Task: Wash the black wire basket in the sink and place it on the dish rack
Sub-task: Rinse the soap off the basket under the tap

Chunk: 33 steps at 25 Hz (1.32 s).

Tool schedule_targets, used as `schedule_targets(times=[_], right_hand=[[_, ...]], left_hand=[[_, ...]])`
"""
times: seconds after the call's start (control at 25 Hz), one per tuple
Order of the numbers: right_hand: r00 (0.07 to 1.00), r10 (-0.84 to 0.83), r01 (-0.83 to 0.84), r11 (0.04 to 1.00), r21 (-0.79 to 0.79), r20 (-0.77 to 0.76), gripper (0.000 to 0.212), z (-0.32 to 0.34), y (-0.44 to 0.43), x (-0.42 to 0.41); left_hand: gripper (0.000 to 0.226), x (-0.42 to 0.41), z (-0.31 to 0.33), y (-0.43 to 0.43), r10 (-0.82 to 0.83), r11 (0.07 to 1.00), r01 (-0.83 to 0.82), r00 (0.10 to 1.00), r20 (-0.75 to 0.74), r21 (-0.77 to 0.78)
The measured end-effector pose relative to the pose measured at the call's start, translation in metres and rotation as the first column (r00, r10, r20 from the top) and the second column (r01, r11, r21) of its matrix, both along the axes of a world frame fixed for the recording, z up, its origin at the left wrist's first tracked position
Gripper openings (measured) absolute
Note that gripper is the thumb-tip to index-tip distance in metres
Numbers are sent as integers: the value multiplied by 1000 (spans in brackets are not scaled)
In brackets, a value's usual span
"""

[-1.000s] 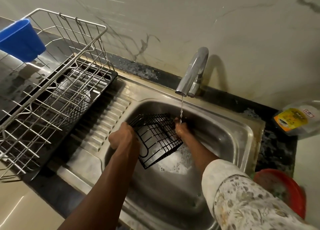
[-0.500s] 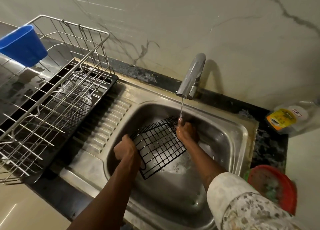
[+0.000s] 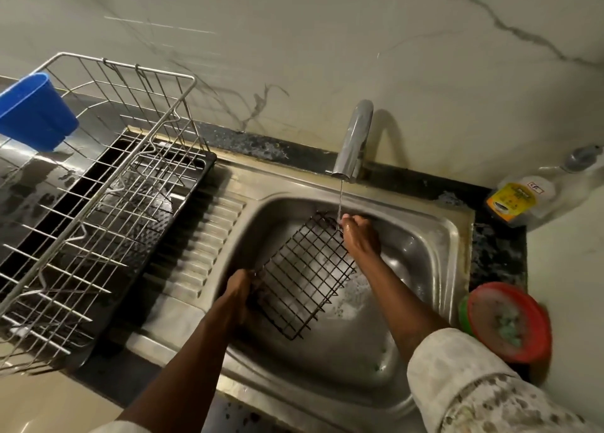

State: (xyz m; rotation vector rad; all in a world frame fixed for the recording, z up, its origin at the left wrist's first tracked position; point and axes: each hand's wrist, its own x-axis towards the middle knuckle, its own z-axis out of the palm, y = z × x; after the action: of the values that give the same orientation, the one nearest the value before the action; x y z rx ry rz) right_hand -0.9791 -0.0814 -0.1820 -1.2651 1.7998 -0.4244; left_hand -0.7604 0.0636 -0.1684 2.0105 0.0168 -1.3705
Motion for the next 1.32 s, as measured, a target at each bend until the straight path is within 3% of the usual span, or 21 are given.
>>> schedule_targets(times=[0.12,0.24,0.44,0.6,0.72,0.8,0.88,0.96,1.0,1.08,1.2,1.32], right_hand=[[996,66,-62,995,-75,60,33,18,5,12],[993,115,-113,986,-122,6,48,37,0,25],[994,104,-97,982,-165,37,50,52,6,18],[997,74,-73,956,-283,-8,45,66,18,16],[905,193,-266,952,-149,-378,50,70,30,27],[808,358,-451,887,-102,-467,46,71,39,35],[767,503,-578,811,-88,-399,53,76,36,29],[821,496,-523,852,-23,-283,66,81,21,11],[825,490,-502,864,30,-282,58,79,12,3],[817,481,-479,873,90,-319,48,77,6,-6],[831,450,-456,888,61,-328,80,76,24,15],[731,464,-551,834,-31,-500,61,95,44,48]], left_hand=[[45,3,-9,-1,-167,986,167,986,15,7],[65,-3,-14,-17,-265,963,267,962,66,-27],[71,-57,51,-65,-367,870,414,906,211,-266],[66,-97,77,-91,-290,854,424,869,402,-300],[76,-107,66,-91,-241,887,376,872,427,-268],[72,-105,64,-88,-181,903,300,915,361,-308],[65,-99,61,-86,-121,899,231,948,295,-372],[71,-95,57,-80,-79,901,174,967,243,-398],[73,-94,55,-77,-56,902,155,967,247,-403],[68,-95,57,-77,-22,900,130,967,256,-415],[57,-89,63,-84,-4,898,105,973,232,-426],[57,-84,64,-93,-30,882,129,975,219,-454]])
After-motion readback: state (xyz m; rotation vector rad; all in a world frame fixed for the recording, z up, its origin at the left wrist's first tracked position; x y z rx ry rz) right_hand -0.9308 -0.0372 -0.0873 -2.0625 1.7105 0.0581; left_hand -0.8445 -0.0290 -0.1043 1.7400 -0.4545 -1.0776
